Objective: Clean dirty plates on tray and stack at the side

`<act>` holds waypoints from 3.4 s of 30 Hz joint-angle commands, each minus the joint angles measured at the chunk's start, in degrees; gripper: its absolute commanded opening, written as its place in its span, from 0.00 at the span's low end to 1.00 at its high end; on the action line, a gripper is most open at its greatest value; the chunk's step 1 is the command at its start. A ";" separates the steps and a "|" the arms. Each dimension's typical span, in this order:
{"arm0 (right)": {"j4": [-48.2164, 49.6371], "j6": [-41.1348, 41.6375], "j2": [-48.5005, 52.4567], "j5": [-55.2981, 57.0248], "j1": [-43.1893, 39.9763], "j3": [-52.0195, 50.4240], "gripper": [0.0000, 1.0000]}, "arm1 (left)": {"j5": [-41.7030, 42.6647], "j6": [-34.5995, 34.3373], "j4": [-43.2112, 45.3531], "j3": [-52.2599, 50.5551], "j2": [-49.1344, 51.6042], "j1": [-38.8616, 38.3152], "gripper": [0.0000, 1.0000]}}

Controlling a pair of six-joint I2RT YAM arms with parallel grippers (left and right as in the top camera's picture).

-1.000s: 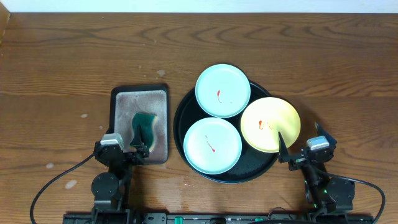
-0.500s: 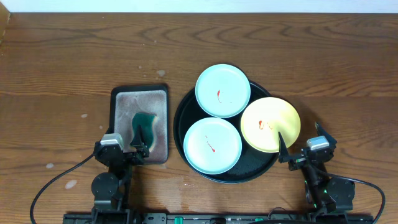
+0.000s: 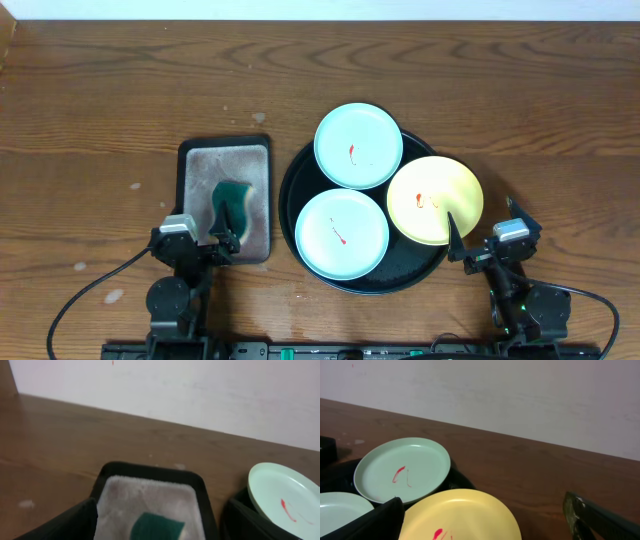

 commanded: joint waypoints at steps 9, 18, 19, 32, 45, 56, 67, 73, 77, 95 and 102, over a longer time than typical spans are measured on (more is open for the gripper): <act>-3.72 4.35 2.80 1.70 -0.48 2.91 0.99 | -0.92 -2.80 -9.38 9.14 10.27 0.31 0.82; -12.11 4.81 17.27 1.66 -0.48 16.65 0.99 | -0.50 -3.10 -21.27 25.53 29.05 0.31 0.82; -13.29 5.22 19.28 1.66 -0.48 18.49 0.99 | -0.37 -3.10 -22.53 27.34 30.82 0.31 0.82; -38.14 6.05 46.03 0.74 -0.48 47.39 0.99 | -0.31 -3.32 -54.47 54.75 47.28 0.31 0.82; -37.05 6.86 47.76 -6.12 -0.50 53.66 0.99 | -0.28 -6.99 -48.24 55.65 47.63 0.28 0.82; -41.68 6.88 54.51 0.04 -0.48 53.66 0.99 | -0.33 -6.05 -45.83 55.65 62.40 0.31 0.80; -40.35 6.27 54.82 2.80 -0.50 53.66 0.99 | -0.28 -2.08 -44.48 55.63 78.20 0.28 0.76; -40.33 6.25 54.82 2.82 -0.50 53.66 0.99 | -0.26 -0.63 -44.41 55.41 84.59 -0.74 0.75; -40.37 6.25 54.82 2.82 -0.50 53.66 0.99 | 2.03 0.94 -42.77 55.36 87.47 -1.88 0.73; -40.37 6.25 54.82 2.80 -0.50 53.66 0.99 | 2.91 1.27 -36.26 51.76 91.08 -2.16 0.65; -40.35 6.25 54.82 2.78 -0.50 53.66 0.99 | 2.03 1.01 -33.79 49.27 91.19 -2.16 0.62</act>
